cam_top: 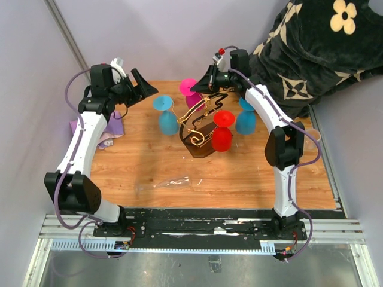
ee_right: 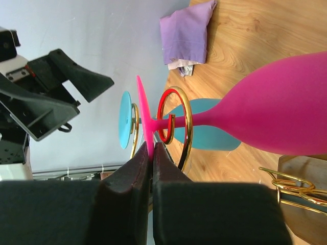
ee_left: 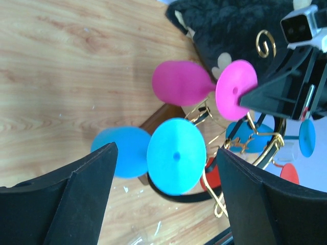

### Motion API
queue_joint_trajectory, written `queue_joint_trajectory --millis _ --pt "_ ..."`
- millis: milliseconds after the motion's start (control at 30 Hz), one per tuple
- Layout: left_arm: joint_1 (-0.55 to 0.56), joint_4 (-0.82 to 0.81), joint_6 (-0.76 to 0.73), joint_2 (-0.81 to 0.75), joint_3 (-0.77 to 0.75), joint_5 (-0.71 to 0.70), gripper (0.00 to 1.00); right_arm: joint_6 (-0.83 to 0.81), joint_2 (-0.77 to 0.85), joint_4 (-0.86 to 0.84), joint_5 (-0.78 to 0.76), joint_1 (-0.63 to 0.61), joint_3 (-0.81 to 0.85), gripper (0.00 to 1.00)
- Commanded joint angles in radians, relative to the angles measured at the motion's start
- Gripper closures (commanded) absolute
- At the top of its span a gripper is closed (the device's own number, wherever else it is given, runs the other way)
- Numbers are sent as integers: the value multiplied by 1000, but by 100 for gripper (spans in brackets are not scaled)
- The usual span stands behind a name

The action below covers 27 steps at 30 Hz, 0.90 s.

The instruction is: Take the wine glass off the wine glass rack

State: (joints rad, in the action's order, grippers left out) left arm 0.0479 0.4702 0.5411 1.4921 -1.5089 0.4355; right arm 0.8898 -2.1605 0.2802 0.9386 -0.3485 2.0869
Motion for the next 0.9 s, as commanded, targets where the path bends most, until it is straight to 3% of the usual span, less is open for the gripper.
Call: queue_joint_trajectory --millis 0,100,333,733,833,867 --pt "-5 44 -37 -75 70 -14 16 -53 -90 203 -49 -17 10 99" --pt "-5 18 -28 -91 129 12 16 -45 -79 203 -48 -6 34 99" --pt "-2 -108 50 -94 222 132 33 -41 -52 206 -37 6 39 99" --pt "-2 -285 150 -99 287 204 80 -45 -25 208 -29 15 38 99" --pt "-2 -331 189 -103 306 213 99 -43 -17 208 -22 22 43 99" --pt "-2 -339 193 -106 308 209 99 -43 -12 208 -20 25 45 99"
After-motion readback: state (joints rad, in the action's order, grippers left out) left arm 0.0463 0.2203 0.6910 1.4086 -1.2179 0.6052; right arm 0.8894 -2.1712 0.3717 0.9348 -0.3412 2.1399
